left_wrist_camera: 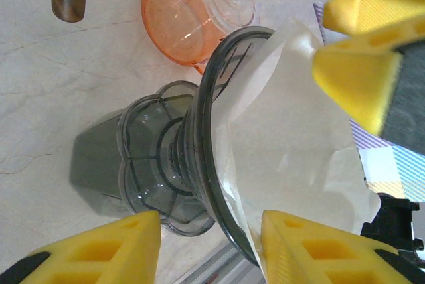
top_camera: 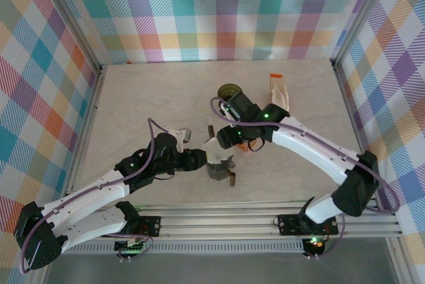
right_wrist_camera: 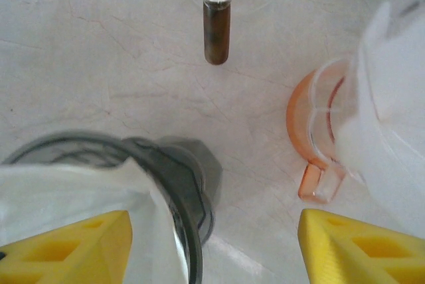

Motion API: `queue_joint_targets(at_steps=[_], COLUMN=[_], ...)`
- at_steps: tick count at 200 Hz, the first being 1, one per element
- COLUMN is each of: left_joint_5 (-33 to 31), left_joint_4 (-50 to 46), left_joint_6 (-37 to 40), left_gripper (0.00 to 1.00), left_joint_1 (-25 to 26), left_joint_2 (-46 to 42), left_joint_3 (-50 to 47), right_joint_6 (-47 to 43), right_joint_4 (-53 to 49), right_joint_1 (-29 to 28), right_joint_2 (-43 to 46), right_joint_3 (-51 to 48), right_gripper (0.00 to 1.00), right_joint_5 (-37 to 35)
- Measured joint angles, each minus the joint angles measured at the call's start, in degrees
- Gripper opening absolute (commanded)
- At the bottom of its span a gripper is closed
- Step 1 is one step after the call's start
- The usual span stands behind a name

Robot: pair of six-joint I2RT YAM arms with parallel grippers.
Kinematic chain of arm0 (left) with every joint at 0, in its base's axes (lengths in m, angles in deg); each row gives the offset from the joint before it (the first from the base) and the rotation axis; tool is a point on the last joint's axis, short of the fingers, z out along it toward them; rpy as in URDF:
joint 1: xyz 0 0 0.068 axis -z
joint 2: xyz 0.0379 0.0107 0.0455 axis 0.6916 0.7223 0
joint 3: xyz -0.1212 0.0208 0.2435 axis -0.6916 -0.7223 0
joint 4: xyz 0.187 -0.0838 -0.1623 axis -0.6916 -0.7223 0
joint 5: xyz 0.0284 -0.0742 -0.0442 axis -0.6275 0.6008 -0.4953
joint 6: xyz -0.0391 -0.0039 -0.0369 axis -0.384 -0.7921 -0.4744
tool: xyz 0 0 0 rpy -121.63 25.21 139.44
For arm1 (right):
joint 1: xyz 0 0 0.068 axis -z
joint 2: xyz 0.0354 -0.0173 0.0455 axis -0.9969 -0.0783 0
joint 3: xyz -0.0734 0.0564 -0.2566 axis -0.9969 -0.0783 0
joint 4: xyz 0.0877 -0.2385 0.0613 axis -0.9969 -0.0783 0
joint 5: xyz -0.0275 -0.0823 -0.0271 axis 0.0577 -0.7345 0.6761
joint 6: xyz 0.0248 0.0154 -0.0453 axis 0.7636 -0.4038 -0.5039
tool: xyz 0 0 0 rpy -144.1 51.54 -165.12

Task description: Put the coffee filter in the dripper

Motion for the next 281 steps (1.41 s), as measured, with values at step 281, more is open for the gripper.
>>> queue_joint_targets(at_steps=[281], left_joint_5=[-0.02], left_joint_4=[0.76], left_joint_6=[0.00], left_gripper=[0.47], left_joint_1=[0.02], left_joint_2=[0.68], left_joint_3=[0.00], right_joint_6=[0.35], right_joint_4=[-0.90], right_joint_1=[-1.53], right_joint_2=[-10.80], right_joint_3=[0.81], right_gripper=[0.76], right_joint_5=[3.43])
